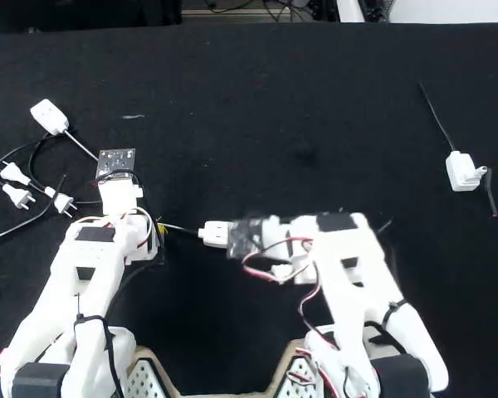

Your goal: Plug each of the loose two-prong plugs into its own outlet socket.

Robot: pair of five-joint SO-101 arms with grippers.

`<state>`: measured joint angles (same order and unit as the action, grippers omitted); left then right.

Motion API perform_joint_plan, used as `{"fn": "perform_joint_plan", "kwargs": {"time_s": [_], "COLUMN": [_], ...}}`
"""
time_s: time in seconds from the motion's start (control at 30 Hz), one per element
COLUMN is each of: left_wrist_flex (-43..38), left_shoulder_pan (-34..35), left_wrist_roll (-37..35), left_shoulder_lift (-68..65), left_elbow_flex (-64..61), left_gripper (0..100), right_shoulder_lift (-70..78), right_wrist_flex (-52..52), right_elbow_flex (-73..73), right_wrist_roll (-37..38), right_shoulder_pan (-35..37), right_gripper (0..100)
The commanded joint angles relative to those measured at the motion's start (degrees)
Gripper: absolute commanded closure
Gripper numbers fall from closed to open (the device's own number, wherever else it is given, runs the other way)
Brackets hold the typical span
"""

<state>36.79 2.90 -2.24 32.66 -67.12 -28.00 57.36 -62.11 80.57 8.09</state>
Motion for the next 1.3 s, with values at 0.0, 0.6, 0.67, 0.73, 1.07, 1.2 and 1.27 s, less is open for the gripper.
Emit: {"fn": "perform_joint_plan", "kwargs": {"time_s": [0.0, 0.6, 0.67, 0.73, 1.07, 1.2, 1.27], "left_wrist_flex": [-0.9, -0.9, -0.9, -0.9, -0.9, -0.9, -0.9], "left_shoulder_pan": [-0.1, -0.1, -0.1, -0.1, -0.1, -0.1, -0.1], "left_wrist_roll": [-0.1, -0.1, -0.1, -0.1, -0.1, -0.1, -0.1], "left_shoulder_lift": [1.1, 1.1, 1.1, 1.1, 1.1, 1.1, 1.1], "left_elbow_flex": [0.5, 0.5, 0.5, 0.5, 0.5, 0.5, 0.5], "left_gripper": [80, 80, 80, 80, 80, 80, 80], "right_shoulder_lift": [-0.1, 0.3, 0.4, 0.4, 0.4, 0.4, 0.4], "right_wrist_flex": [6.2, 8.7, 6.9, 3.9, -3.3, -3.3, -3.1], "right_elbow_flex": [7.4, 3.2, 2.7, 1.3, -4.0, -4.0, -4.2], "right_wrist_roll": [-10.6, 1.5, 2.3, 2.3, 2.1, 2.1, 1.8], "right_shoulder_pan": [-2.6, -2.2, -2.2, -2.2, -2.2, -0.7, 0.9], "right_gripper": [98.8, 62.4, 62.5, 62.5, 64.2, 80.1, 90.9]}}
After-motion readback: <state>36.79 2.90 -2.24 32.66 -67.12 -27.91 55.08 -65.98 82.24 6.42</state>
